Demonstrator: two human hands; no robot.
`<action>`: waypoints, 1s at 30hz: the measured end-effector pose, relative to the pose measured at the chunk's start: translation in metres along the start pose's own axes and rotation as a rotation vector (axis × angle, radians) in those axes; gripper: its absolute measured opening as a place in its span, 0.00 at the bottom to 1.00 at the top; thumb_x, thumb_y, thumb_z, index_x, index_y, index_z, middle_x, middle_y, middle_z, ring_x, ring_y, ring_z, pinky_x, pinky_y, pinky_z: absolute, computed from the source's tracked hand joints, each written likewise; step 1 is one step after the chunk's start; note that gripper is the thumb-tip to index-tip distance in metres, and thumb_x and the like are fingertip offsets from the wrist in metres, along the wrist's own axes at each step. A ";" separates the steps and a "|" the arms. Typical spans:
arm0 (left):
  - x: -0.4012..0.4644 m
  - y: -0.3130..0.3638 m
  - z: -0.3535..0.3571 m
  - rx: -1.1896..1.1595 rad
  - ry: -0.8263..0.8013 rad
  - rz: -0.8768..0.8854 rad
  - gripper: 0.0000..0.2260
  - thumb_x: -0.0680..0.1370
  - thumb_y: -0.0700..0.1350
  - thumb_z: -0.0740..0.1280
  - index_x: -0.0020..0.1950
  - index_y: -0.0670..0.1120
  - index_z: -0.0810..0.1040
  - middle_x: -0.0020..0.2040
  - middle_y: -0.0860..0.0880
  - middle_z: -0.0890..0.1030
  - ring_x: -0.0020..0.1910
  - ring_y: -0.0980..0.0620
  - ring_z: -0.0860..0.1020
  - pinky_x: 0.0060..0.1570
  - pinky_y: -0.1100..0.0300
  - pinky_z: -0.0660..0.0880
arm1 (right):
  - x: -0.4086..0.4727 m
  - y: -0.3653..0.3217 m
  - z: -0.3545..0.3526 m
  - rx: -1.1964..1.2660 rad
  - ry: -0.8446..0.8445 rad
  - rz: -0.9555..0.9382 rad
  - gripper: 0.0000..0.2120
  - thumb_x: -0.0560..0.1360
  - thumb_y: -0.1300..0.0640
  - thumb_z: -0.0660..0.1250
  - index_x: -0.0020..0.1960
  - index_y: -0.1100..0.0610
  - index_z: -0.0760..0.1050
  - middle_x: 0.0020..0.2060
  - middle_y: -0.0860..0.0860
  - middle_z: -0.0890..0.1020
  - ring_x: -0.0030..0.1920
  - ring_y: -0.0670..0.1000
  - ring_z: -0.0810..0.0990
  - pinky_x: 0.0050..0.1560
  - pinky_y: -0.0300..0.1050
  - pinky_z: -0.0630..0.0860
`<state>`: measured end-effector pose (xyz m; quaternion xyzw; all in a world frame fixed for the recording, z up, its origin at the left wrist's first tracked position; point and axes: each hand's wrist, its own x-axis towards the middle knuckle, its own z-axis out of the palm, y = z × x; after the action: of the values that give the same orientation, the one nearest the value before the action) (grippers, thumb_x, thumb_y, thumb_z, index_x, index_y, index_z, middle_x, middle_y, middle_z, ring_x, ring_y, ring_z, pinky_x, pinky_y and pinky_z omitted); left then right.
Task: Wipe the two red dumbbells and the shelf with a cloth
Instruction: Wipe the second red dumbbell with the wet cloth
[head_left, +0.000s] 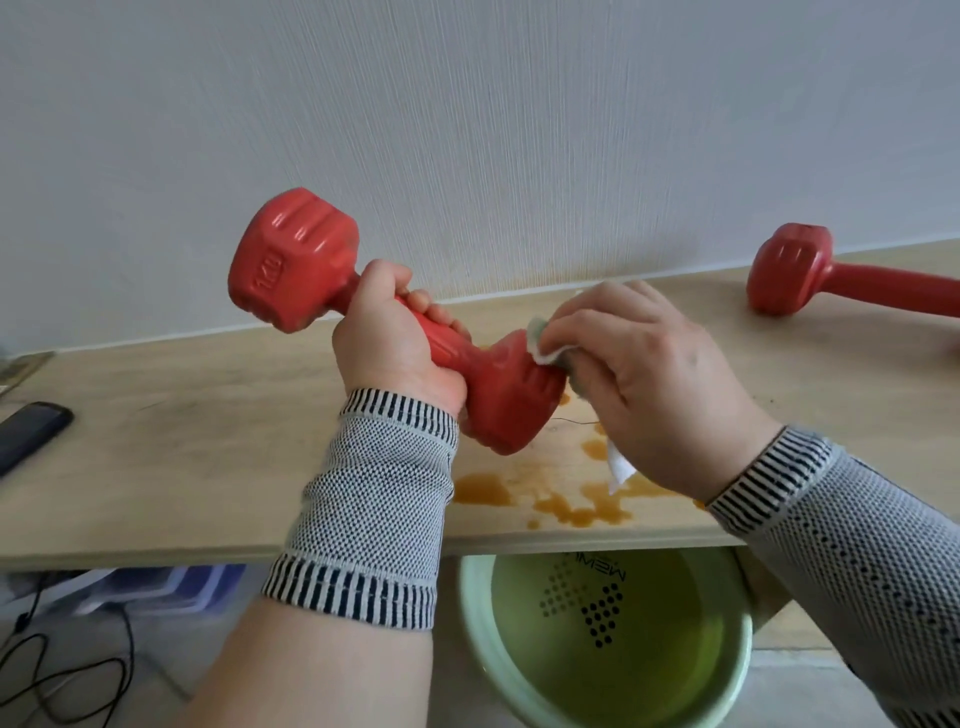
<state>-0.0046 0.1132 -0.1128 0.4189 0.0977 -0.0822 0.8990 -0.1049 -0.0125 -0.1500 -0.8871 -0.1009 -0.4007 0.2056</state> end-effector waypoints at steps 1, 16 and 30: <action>0.002 0.001 -0.002 0.003 0.015 -0.004 0.10 0.74 0.41 0.63 0.35 0.49 0.66 0.25 0.55 0.67 0.22 0.55 0.67 0.30 0.62 0.65 | -0.003 -0.004 0.001 -0.001 -0.015 -0.027 0.07 0.75 0.65 0.64 0.46 0.57 0.80 0.45 0.51 0.80 0.44 0.55 0.76 0.46 0.46 0.75; 0.003 0.001 -0.005 -0.013 0.019 -0.058 0.10 0.73 0.41 0.63 0.34 0.49 0.65 0.25 0.55 0.67 0.21 0.56 0.67 0.30 0.63 0.66 | -0.002 -0.005 0.002 0.003 -0.019 -0.023 0.11 0.75 0.62 0.60 0.47 0.58 0.81 0.45 0.50 0.82 0.43 0.54 0.76 0.46 0.42 0.74; 0.000 0.000 -0.004 -0.028 0.018 -0.065 0.10 0.73 0.40 0.63 0.34 0.48 0.66 0.25 0.55 0.67 0.22 0.55 0.67 0.30 0.62 0.67 | 0.001 0.003 -0.001 0.005 0.053 0.053 0.09 0.74 0.64 0.63 0.47 0.57 0.82 0.44 0.50 0.82 0.43 0.56 0.78 0.43 0.49 0.77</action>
<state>-0.0051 0.1157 -0.1152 0.4035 0.1203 -0.1062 0.9008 -0.1037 -0.0158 -0.1500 -0.8782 -0.0731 -0.4181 0.2207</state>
